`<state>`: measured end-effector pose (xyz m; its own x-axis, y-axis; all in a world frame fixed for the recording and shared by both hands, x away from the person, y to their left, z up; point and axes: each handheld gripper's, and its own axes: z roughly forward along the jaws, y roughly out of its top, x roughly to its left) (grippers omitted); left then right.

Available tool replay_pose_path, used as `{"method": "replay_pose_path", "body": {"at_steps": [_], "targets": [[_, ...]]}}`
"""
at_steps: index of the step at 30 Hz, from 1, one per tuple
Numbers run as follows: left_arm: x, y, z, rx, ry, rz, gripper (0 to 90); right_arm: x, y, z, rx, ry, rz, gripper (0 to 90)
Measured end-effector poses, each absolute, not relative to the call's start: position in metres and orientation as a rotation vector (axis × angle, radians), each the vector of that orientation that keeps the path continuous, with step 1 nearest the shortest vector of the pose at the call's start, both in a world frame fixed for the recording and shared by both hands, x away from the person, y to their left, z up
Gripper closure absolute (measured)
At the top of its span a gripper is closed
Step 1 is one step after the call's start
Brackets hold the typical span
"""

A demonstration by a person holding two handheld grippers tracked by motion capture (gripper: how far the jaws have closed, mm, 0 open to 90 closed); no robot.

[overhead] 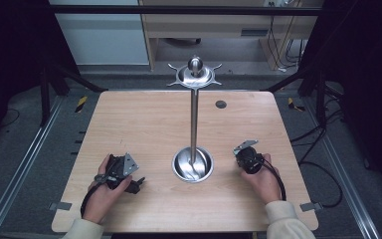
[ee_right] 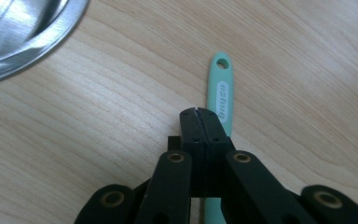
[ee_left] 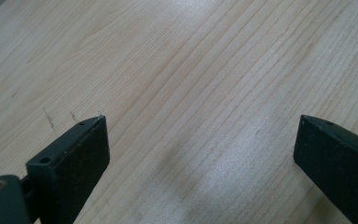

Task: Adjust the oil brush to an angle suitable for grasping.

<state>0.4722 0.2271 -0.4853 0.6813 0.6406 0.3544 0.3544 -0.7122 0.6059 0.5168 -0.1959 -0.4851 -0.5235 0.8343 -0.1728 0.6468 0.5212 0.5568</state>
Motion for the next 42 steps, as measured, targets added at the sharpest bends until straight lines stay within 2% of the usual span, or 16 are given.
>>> {"method": "replay_pose_path", "body": {"at_steps": [17, 25, 31, 36, 42], "targets": [[0.472, 0.226, -0.486, 2.401, 0.762, 0.762, 3.1, 0.52, -0.211, -0.484, 1.327, 2.284, 0.583, 90.0], [0.471, 0.226, -0.486, 2.404, 0.763, 0.767, 3.1, 0.513, -0.215, -0.473, 1.388, 2.277, 0.685, 90.0], [0.471, 0.227, -0.486, 2.405, 0.763, 0.769, 3.1, 0.507, -0.221, -0.46, 1.441, 2.326, 0.641, 84.7], [0.471, 0.226, -0.486, 2.404, 0.762, 0.767, 3.1, 0.508, -0.225, -0.447, 1.459, 2.384, 0.54, 74.9], [0.471, 0.226, -0.486, 2.404, 0.768, 0.759, 3.1, 0.516, -0.225, -0.443, 1.493, 2.419, 0.452, 68.2]]}}
